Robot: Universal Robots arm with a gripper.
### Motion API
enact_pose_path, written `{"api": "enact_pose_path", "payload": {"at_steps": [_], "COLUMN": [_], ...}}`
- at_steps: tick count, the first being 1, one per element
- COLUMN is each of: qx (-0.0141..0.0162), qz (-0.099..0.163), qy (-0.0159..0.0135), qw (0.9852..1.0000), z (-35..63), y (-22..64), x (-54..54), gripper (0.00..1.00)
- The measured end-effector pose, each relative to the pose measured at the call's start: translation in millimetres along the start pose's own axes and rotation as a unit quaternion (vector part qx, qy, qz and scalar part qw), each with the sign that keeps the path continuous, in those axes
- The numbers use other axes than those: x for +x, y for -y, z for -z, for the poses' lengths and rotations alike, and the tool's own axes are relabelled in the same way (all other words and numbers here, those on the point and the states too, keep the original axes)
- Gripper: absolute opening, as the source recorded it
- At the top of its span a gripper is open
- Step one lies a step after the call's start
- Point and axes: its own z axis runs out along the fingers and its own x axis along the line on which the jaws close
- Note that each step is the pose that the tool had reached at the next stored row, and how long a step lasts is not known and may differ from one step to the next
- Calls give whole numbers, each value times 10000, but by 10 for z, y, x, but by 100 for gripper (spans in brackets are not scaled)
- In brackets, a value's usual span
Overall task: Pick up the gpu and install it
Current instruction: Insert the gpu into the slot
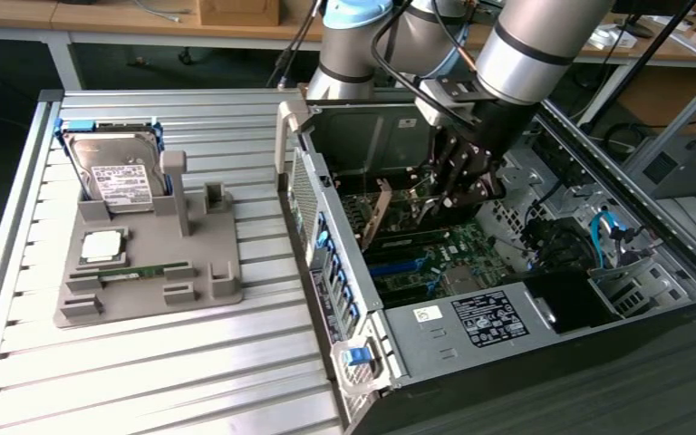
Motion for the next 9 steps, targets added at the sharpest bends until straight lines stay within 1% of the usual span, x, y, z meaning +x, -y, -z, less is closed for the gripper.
{"api": "enact_pose_path", "payload": {"at_steps": [9], "qx": [0], "qz": [0], "qy": [1], "qw": [10000], "z": [-12], "y": [-8], "x": [13], "gripper": [27]}}
